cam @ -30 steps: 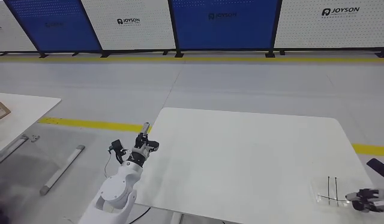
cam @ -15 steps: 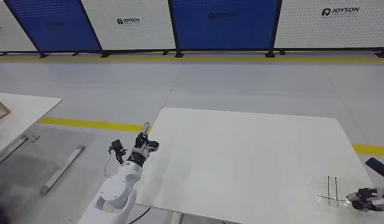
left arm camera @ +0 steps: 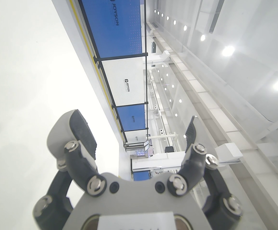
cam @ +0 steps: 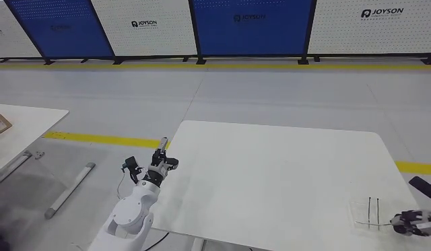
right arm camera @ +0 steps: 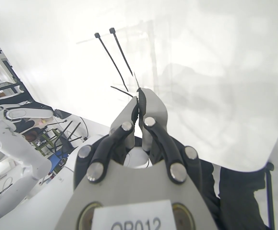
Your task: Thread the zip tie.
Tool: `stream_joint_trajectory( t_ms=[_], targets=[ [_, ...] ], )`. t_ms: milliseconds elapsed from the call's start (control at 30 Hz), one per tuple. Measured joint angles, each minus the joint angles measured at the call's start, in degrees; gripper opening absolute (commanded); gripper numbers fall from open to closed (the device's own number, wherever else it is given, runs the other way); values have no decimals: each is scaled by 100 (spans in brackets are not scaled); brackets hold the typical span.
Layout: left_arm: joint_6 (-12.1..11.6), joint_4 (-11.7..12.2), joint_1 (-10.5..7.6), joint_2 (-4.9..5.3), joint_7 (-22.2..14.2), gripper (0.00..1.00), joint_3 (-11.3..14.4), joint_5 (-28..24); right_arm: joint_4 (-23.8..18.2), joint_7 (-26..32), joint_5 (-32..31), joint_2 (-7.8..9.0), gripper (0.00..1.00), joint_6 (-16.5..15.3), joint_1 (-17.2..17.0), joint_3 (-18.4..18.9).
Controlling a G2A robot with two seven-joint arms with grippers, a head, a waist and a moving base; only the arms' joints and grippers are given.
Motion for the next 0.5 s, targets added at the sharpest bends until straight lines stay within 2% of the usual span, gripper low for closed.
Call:
stream_joint_trajectory(
  t_ms=[500],
  targets=[
    [0,0,0,0,0,100,0,0,-180,-82,-22,47,0,102,-126,195]
  ],
)
